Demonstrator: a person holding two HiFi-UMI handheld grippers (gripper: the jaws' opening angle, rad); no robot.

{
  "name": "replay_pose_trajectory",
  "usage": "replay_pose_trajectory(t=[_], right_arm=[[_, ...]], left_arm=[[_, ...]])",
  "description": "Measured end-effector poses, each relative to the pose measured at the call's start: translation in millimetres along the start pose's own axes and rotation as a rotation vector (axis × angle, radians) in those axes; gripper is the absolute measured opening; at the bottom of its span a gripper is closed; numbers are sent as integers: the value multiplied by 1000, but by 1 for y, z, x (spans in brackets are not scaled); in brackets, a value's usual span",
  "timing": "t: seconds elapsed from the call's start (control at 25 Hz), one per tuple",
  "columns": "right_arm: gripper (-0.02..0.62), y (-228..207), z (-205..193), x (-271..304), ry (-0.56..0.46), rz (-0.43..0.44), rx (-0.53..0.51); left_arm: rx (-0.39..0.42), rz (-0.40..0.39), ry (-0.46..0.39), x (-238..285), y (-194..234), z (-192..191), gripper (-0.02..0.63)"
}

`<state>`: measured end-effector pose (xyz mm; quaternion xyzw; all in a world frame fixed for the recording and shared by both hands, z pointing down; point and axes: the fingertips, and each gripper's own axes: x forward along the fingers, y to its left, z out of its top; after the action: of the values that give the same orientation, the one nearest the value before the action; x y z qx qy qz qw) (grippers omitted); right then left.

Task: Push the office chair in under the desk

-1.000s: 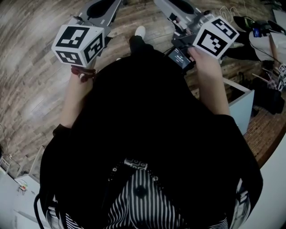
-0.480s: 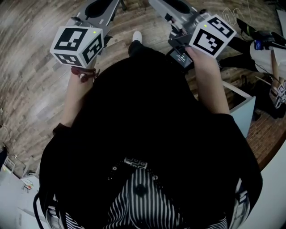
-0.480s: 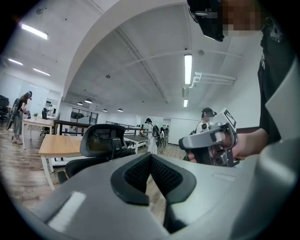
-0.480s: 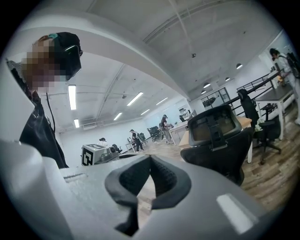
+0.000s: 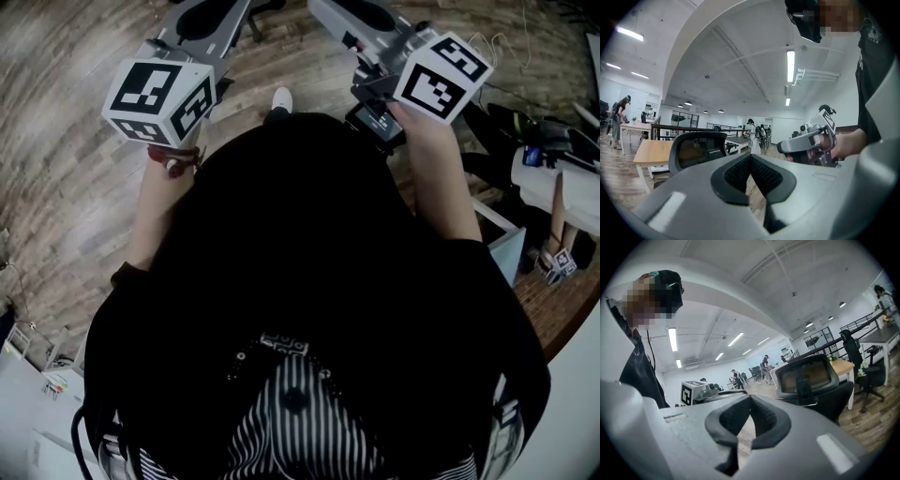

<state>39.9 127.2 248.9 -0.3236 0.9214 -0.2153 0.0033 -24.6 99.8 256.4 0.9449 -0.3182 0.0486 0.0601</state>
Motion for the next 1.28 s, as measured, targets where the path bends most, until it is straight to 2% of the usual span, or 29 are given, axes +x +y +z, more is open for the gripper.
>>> replay_pose_trajectory(t=[0.24,0.56,0.68,0.92,1.12,1.28], right_arm=[[-1,-74,19,21,11,30,28],[-2,-100,27,6,14,43,15],[-2,-125,36,16,21,36,30],[-2,-144,51,53,33,73,6],[0,-138,69,70,-6,122,-11],[0,-165,82,88,-19,82,3]], left_arm=[[-11,17,7,66,36,0,5],[-4,17,21,92,33,-2,5],[1,34,32,104,60,1,5],[-35,113,29,103,103,-3,5],[-20,138,24,93,114,7,5],[-29,169,39,92,146,7,5]])
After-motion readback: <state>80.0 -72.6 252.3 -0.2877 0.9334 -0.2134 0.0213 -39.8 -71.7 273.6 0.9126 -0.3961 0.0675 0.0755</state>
